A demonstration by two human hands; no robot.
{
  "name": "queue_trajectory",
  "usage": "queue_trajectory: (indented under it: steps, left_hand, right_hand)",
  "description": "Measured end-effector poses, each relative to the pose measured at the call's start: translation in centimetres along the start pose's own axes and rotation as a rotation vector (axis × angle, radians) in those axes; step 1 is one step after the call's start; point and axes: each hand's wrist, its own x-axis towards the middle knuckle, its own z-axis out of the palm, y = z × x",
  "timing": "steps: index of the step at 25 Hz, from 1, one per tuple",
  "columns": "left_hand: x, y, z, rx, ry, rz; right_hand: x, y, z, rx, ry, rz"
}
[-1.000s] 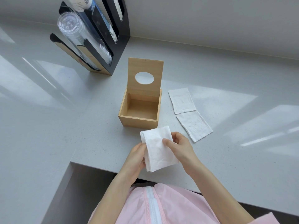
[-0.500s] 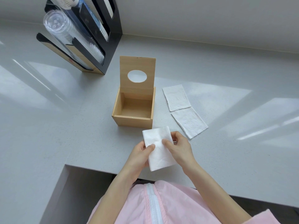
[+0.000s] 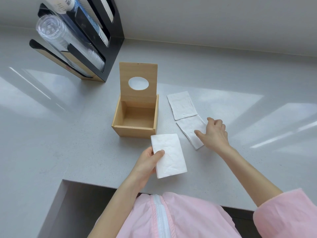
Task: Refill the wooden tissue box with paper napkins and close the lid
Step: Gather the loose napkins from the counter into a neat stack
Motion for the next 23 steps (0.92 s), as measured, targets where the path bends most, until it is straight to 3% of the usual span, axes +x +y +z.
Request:
queue_trajectory:
  steps: [5,10,17,23]
  left_hand:
    - [0.7,0.5,0.6,-0.008,0.003,-0.004]
    - [1.5,0.7,1.0,0.015,-0.006,-0.03]
    - [1.8,0.6,1.1,0.048,-0.033,-0.033]
    - [1.9,0.4,1.1,0.025,-0.042,-0.041]
  right_hand:
    - [1.7,-0.1,-0.1,-0.031,-0.008,0.073]
    - [2.2,0.4,-0.5,0.0,-0.158,0.116]
    - [0.5,1.4,-0.1,0.266,-0.11,0.168]
    - [-1.9,1.2,-1.5,0.429,-0.032,0.071]
